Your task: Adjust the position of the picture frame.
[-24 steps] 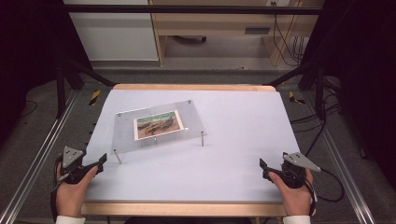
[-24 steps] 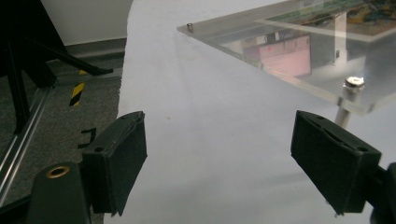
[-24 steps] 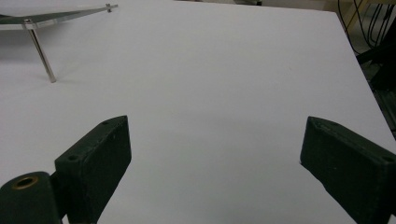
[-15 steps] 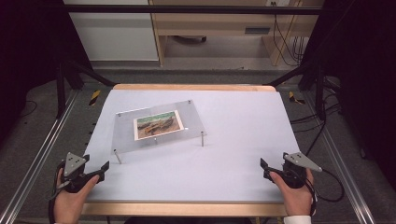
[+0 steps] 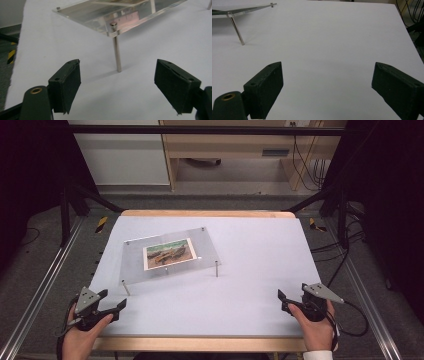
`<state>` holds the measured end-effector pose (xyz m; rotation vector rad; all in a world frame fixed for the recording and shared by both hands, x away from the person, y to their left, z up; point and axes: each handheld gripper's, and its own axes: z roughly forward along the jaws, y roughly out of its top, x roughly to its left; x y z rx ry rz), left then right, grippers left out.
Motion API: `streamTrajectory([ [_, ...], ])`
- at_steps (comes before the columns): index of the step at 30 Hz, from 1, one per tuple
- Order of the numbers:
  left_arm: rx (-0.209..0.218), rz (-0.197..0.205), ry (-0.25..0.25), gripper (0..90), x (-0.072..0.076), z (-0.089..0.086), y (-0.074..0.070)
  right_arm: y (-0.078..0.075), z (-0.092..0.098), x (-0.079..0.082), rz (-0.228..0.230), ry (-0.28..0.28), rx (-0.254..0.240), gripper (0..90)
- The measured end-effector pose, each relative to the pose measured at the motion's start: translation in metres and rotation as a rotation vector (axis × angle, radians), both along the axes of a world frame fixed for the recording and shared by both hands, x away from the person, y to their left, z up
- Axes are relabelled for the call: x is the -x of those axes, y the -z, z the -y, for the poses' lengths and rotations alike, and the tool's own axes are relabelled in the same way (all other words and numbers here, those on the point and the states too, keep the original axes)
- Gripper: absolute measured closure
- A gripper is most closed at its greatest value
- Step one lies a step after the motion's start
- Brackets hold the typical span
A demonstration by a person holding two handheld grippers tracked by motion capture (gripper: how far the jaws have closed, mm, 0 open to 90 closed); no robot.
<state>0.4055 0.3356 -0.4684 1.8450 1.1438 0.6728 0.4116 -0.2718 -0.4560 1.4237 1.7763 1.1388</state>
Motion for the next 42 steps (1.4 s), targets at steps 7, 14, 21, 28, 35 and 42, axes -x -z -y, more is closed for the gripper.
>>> streamTrajectory([
  [7,0.043,0.022,0.027,28.7,-0.01,0.007,0.003,0.0,-0.002,0.0,-0.004,-0.002,0.003,10.8],
  [14,0.103,0.034,0.015,36.0,-0.024,0.01,0.006,0.001,-0.001,-0.001,-0.003,-0.004,0.002,11.0],
  [21,0.101,0.016,0.013,36.6,-0.029,0.013,0.008,0.001,-0.003,-0.002,-0.008,-0.013,-0.002,11.2],
  [28,0.101,0.0,-0.009,37.7,-0.036,0.014,0.01,0.002,-0.003,-0.002,-0.012,-0.012,-0.004,11.5],
  [35,0.107,-0.034,-0.022,39.7,-0.044,0.014,0.012,0.002,-0.003,-0.002,-0.012,-0.013,-0.005,11.6],
  [42,0.099,-0.031,-0.025,34.7,-0.043,0.016,0.012,0.002,-0.004,-0.002,-0.016,-0.015,-0.01,11.9],
])
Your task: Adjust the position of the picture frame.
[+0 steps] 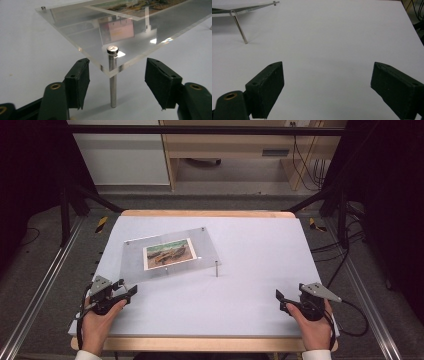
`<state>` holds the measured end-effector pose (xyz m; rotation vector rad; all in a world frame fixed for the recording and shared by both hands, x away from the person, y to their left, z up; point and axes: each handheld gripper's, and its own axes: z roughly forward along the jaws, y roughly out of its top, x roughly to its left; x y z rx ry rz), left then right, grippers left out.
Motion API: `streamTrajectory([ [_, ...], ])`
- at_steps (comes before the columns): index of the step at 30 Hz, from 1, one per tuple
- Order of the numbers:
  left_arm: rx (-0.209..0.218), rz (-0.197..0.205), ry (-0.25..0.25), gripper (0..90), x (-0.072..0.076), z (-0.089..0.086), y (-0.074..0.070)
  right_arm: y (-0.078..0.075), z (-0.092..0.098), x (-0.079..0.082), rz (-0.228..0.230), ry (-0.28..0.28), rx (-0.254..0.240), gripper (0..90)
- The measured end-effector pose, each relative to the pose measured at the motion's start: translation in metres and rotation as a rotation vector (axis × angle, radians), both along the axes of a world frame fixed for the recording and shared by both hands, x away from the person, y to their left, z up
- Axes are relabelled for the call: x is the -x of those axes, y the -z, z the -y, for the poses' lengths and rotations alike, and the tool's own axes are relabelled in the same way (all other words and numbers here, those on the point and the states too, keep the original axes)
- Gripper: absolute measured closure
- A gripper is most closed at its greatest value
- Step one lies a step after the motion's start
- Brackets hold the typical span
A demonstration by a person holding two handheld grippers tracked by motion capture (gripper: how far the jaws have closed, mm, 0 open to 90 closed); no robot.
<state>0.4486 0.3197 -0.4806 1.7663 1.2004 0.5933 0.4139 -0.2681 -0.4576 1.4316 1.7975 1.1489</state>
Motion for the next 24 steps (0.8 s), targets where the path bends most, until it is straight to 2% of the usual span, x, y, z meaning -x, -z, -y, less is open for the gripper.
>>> streamTrajectory([
  [2,0.009,0.002,0.006,35.2,0.0,0.002,0.0,0.0,0.0,0.0,0.005,-0.002,0.005,12.0],
  [3,-0.001,0.004,0.004,36.9,0.001,0.002,0.0,0.0,0.0,0.0,0.005,-0.001,0.006,12.0],
  [6,-0.007,0.015,-0.006,46.8,0.002,0.002,0.0,0.0,0.0,0.0,0.004,-0.001,0.006,12.1],
  [7,0.004,0.027,-0.019,52.8,0.003,0.001,-0.001,0.0,0.0,0.0,0.004,-0.002,0.007,12.2],
  [9,0.012,0.034,-0.029,56.3,0.004,-0.001,-0.002,0.0,-0.001,0.0,0.003,-0.002,0.008,12.2],
  [11,0.026,0.034,-0.042,66.3,0.004,-0.003,-0.002,0.0,-0.002,-0.001,0.004,-0.008,0.011,12.3],
  [12,0.03,0.032,-0.043,66.3,0.004,-0.005,-0.002,0.001,-0.003,-0.001,0.004,-0.012,0.014,12.4],
  [17,0.015,0.021,-0.046,79.0,0.004,-0.005,-0.003,0.001,-0.009,-0.002,0.004,-0.033,0.025,12.9],
  [20,0.049,0.002,-0.041,83.7,0.003,-0.006,-0.002,0.001,-0.015,-0.003,0.004,-0.05,0.032,14.1],
  [23,0.043,0.006,-0.041,83.9,0.003,-0.006,-0.003,0.0,-0.021,-0.006,0.004,-0.067,0.027,15.3],
  [24,0.035,0.009,-0.042,84.0,0.003,-0.006,-0.004,0.001,-0.031,-0.01,0.006,-0.104,0.033,17.2],
])
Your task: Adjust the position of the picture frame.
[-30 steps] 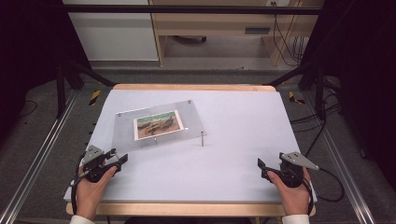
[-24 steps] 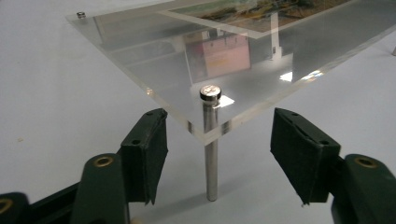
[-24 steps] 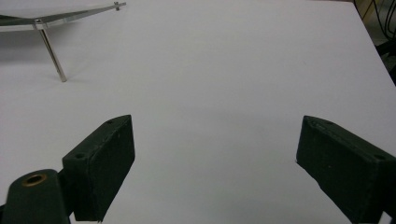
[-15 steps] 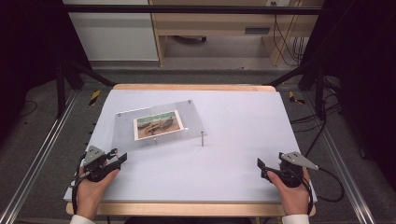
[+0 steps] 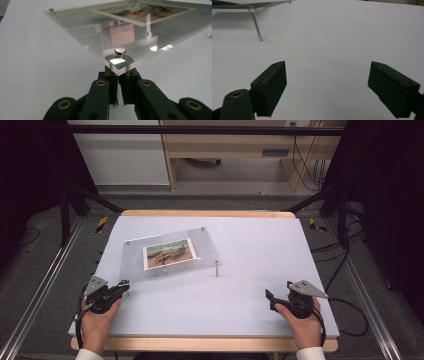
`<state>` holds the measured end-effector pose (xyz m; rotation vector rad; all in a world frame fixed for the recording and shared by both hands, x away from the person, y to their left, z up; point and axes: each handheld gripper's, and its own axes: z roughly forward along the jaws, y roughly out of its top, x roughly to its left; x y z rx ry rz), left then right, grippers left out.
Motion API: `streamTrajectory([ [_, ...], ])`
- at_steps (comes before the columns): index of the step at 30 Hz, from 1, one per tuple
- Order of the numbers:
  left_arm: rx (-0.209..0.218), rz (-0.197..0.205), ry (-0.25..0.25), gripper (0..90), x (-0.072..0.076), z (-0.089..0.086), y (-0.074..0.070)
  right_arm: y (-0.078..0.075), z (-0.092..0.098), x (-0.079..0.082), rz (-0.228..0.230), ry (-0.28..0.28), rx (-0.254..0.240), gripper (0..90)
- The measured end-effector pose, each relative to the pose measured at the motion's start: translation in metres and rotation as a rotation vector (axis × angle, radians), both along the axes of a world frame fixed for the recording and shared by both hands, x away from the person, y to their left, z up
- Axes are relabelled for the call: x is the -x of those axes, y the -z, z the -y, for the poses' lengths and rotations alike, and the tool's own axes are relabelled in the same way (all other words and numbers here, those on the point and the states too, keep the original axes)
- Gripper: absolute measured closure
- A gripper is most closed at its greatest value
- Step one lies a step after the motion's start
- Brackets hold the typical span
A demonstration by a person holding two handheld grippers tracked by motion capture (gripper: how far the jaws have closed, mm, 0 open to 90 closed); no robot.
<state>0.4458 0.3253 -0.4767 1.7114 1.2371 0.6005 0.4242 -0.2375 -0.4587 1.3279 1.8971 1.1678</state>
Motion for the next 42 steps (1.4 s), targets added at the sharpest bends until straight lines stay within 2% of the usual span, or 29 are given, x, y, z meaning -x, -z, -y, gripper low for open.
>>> streamTrajectory([
  [4,0.003,-0.003,0.001,84.0,0.0,0.0,0.0,-0.002,-0.031,-0.012,-0.004,-0.088,0.018,23.5],
  [5,0.003,-0.003,0.001,84.1,0.0,0.0,0.0,-0.002,-0.031,-0.012,-0.004,-0.088,0.018,23.5],
  [6,0.004,-0.004,0.001,84.1,0.0,0.0,-0.001,-0.006,-0.047,-0.018,0.01,-0.134,0.028,28.1],
  [7,0.004,-0.004,0.001,84.1,0.0,0.0,-0.001,-0.006,-0.047,-0.018,0.01,-0.134,0.028,28.1],
  [9,0.008,-0.004,0.0,84.2,0.0,-0.001,-0.001,-0.008,-0.064,-0.025,0.018,-0.173,0.032,32.4],
  [10,0.013,-0.005,0.002,84.2,0.0,-0.001,-0.002,-0.008,-0.079,-0.032,0.004,-0.199,0.026,37.0],
  [11,0.013,-0.005,0.002,84.3,0.0,-0.001,-0.002,-0.008,-0.079,-0.032,0.004,-0.199,0.026,37.0],
  [12,0.016,-0.007,0.003,84.3,0.0,-0.001,-0.002,-0.005,-0.091,-0.041,-0.009,-0.216,0.022,40.0],
  [15,0.028,-0.012,0.004,84.4,0.0,-0.002,-0.003,-0.002,-0.101,-0.049,-0.021,-0.224,0.012,42.8],
  [18,0.048,-0.014,0.008,84.5,0.0,-0.002,-0.005,0.003,-0.115,-0.064,-0.024,-0.235,0.02,47.7],
  [23,0.068,-0.014,0.01,84.6,0.0,-0.002,-0.007,0.006,-0.125,-0.075,-0.023,-0.242,0.012,51.2],
  [27,0.101,-0.029,0.013,84.6,-0.001,-0.004,-0.007,0.01,-0.132,-0.084,-0.022,-0.25,0.003,53.6],
  [33,0.105,-0.03,0.017,84.6,0.0,-0.004,-0.008,0.015,-0.135,-0.094,-0.013,-0.256,-0.032,58.4],
  [34,0.106,-0.03,0.016,84.6,0.0,-0.004,-0.008,0.015,-0.136,-0.098,-0.015,-0.25,-0.056,60.0],
  [37,0.107,-0.03,0.016,84.6,0.0,-0.004,-0.008,0.018,-0.137,-0.101,-0.022,-0.255,-0.058,61.2],
  [42,0.113,-0.028,0.017,84.6,0.0,-0.004,-0.008,0.015,-0.145,-0.108,-0.003,-0.258,-0.071,64.0],
])
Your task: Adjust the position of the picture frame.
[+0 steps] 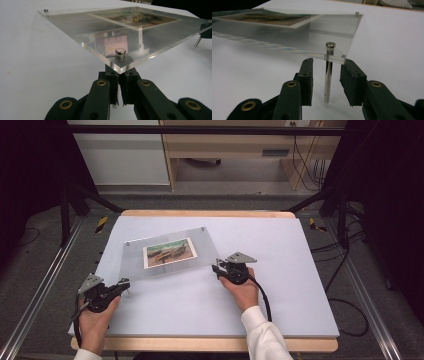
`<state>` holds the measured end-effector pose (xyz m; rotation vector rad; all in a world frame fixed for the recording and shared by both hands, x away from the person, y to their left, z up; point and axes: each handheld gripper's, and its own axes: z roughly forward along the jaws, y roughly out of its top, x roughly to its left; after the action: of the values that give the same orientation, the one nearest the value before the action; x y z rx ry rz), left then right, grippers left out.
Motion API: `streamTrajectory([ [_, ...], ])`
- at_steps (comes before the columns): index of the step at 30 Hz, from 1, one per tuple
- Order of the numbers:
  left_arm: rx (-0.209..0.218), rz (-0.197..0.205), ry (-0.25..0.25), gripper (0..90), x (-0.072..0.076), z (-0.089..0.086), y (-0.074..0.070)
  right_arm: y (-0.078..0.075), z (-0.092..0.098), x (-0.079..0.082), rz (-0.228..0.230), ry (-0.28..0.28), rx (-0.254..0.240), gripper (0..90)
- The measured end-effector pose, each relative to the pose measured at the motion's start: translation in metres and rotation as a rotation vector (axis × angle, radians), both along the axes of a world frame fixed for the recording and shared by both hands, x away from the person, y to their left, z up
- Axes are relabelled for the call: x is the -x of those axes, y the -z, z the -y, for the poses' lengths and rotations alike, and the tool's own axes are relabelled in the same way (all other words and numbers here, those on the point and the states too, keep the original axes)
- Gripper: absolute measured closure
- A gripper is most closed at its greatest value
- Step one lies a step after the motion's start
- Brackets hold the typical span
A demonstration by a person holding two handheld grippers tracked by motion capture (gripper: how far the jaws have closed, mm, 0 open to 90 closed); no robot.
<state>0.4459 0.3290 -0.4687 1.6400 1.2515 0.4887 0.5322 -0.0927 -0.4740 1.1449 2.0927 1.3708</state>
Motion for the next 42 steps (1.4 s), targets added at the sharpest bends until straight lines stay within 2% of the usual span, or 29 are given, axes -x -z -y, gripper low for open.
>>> streamTrajectory([
  [11,0.003,0.0,0.003,84.6,0.0,0.0,0.0,0.006,-0.009,-0.007,0.005,0.001,-0.021,72.1],
  [22,-0.004,0.005,0.003,84.5,0.0,0.0,0.0,0.003,-0.007,-0.009,0.017,0.013,-0.052,84.6],
  [34,-0.02,0.017,0.006,83.5,-0.002,0.001,0.002,0.004,-0.006,-0.01,0.006,0.003,-0.046,84.8],
  [42,-0.021,0.021,0.014,83.6,-0.004,0.0,0.003,0.004,-0.005,-0.012,-0.01,-0.002,-0.065,82.5],
])
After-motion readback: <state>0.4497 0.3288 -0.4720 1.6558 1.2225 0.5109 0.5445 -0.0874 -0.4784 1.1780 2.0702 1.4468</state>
